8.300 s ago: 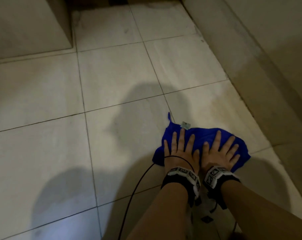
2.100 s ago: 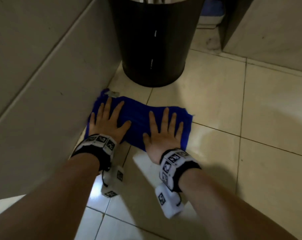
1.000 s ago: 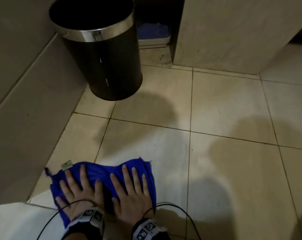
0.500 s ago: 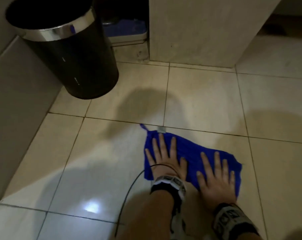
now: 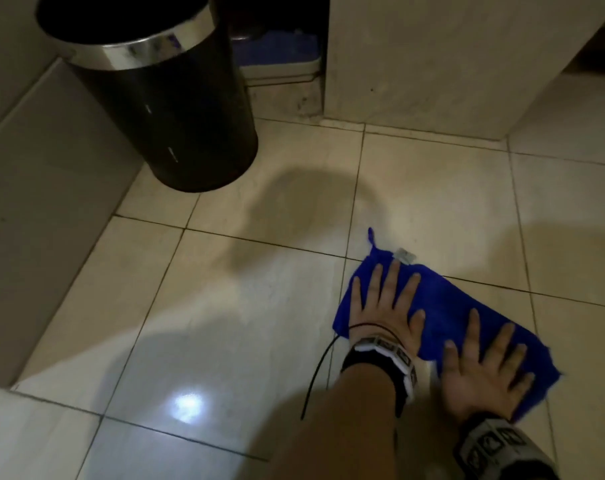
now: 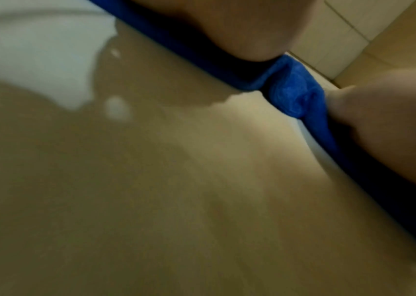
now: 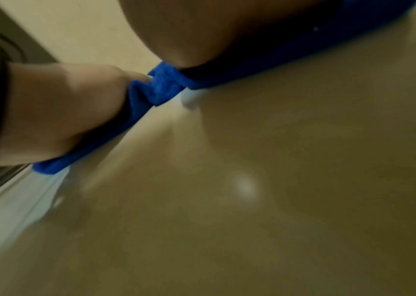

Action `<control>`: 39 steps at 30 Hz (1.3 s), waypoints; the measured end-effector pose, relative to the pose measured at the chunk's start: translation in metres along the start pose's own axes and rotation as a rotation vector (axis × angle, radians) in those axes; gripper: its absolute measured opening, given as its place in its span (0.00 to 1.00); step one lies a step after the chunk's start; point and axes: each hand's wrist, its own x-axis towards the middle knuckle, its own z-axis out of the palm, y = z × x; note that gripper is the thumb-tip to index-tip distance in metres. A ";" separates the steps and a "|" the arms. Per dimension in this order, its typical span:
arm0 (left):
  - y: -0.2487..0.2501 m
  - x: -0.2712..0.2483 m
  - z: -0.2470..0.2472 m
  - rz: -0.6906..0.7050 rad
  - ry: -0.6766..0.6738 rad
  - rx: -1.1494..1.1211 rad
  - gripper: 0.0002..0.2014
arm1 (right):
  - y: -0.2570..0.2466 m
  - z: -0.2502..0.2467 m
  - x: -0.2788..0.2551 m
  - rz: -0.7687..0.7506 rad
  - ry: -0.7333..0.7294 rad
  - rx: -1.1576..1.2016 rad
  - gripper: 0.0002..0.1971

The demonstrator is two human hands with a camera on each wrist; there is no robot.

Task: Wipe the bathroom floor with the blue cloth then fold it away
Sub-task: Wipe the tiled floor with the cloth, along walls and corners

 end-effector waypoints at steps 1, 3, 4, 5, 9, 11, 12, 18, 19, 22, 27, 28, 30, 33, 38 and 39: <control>-0.016 0.006 -0.007 -0.021 0.018 0.009 0.29 | -0.013 0.001 0.001 -0.031 -0.004 -0.018 0.31; -0.050 0.017 -0.021 -0.064 0.053 0.019 0.30 | -0.043 0.003 0.003 -0.102 -0.011 -0.045 0.31; -0.067 0.021 -0.027 -0.082 0.067 0.019 0.30 | -0.059 0.004 0.003 -0.137 -0.012 -0.054 0.31; -0.085 0.023 -0.033 -0.103 0.089 0.020 0.30 | -0.076 0.005 0.003 -0.173 -0.006 -0.060 0.32; -0.159 0.023 -0.051 -0.195 0.217 0.018 0.29 | -0.150 0.018 -0.001 -0.301 0.027 -0.067 0.32; -0.197 0.017 -0.059 -0.241 0.250 0.009 0.29 | -0.189 0.026 -0.008 -0.340 0.034 -0.073 0.32; -0.216 0.012 -0.064 -0.262 0.260 0.006 0.29 | -0.207 0.030 -0.014 -0.359 0.038 -0.072 0.33; -0.327 -0.038 -0.082 -0.408 0.289 0.004 0.30 | -0.300 0.062 -0.063 -0.544 0.081 -0.089 0.34; -0.345 -0.045 -0.086 -0.425 0.293 0.002 0.30 | -0.315 0.066 -0.070 -0.574 0.079 -0.094 0.34; -0.392 -0.053 -0.100 -0.466 0.304 -0.002 0.31 | -0.356 0.076 -0.082 -0.641 0.060 -0.108 0.35; -0.416 -0.028 -0.116 -0.509 0.301 0.003 0.33 | -0.392 0.087 -0.082 -0.693 0.095 -0.049 0.34; -0.413 -0.025 -0.116 -0.525 0.322 0.009 0.33 | -0.394 0.087 -0.082 -0.694 0.106 -0.049 0.34; -0.407 -0.022 -0.114 -0.543 0.335 0.010 0.33 | -0.395 0.087 -0.080 -0.692 0.111 -0.074 0.35; -0.405 -0.023 -0.121 -0.539 0.282 0.020 0.34 | -0.391 0.087 -0.077 -0.709 0.108 -0.100 0.34; -0.375 -0.057 -0.117 -0.477 0.117 0.117 0.35 | -0.350 0.091 -0.088 -0.794 0.135 -0.089 0.34; -0.365 -0.069 -0.111 -0.486 0.083 0.099 0.35 | -0.334 0.092 -0.095 -0.801 0.120 -0.085 0.34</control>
